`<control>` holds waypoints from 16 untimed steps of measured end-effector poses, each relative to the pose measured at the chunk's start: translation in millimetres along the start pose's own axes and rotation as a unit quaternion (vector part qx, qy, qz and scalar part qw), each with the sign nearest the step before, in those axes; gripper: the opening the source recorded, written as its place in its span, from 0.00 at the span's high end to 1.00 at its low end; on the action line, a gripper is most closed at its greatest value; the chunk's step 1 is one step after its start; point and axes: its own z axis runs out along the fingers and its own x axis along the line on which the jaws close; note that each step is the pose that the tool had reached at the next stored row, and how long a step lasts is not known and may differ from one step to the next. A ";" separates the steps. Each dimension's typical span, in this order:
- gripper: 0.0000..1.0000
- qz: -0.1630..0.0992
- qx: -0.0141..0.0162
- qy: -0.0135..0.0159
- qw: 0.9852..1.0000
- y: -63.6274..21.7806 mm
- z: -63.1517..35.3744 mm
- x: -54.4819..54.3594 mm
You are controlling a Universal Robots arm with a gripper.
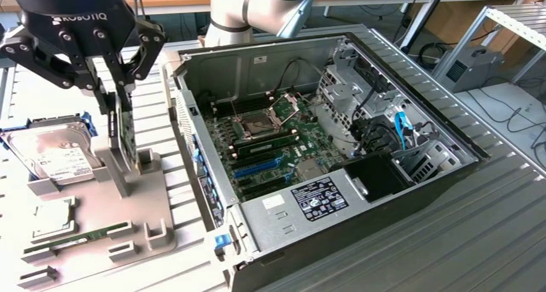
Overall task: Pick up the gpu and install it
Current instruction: 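Pick up the gpu and move the gpu toward the slot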
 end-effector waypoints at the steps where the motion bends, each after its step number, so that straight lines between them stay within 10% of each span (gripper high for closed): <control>1: 0.74 0.000 0.000 0.000 1.000 0.0 -1.4 0.0; 16: 0.74 0.000 0.000 0.000 1.000 -0.1 -9.1 -0.3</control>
